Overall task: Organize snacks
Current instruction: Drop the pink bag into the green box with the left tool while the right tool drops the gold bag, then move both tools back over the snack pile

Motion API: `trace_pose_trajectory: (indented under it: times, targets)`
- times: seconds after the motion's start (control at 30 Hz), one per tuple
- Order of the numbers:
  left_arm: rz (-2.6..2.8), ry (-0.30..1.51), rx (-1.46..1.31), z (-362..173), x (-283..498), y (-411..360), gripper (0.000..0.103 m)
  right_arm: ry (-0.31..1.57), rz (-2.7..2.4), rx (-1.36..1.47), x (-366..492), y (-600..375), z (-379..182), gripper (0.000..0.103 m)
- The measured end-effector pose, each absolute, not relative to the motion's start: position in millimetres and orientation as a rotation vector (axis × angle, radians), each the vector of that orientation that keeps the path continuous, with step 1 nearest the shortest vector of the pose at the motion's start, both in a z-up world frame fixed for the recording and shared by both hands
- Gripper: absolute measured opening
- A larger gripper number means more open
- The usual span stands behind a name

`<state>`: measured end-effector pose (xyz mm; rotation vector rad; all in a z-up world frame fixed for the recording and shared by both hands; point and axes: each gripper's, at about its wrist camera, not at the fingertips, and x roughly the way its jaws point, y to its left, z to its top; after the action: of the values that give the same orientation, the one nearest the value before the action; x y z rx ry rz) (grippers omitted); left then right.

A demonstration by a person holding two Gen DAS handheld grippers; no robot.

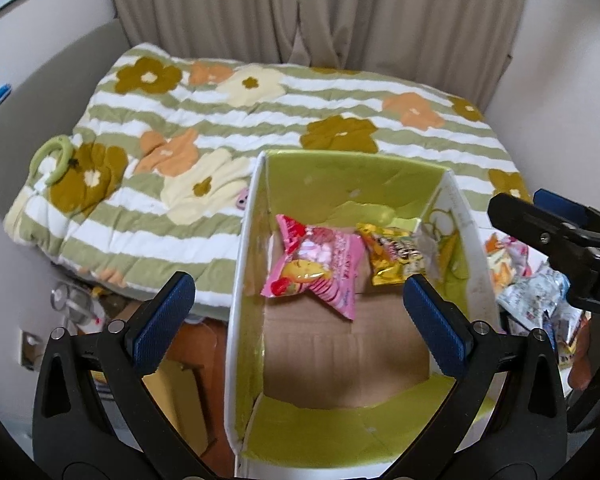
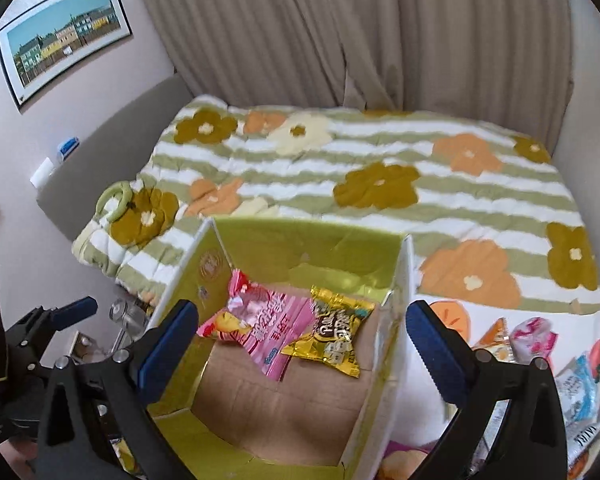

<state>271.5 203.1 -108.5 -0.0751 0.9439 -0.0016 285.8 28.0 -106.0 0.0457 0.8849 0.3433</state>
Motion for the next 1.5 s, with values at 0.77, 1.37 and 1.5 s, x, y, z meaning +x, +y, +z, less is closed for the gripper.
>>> trace_pose_trajectory:
  times: [0.77,1.37,1.5]
  targets:
    - [-0.099,0.772,-0.087,-58,168,38,0.103,0.663,0.137,0.034,138,-139,-47,0.103]
    - [-0.253,0.910,-0.017,-115,133,-120,0.103,0.745,0.050,0.069,64,-286,-114,0.103]
    - [-0.338,0.922,0.034,-133,145,-146,0.103,0.782,0.003,0.092,60,-302,-138,0.103]
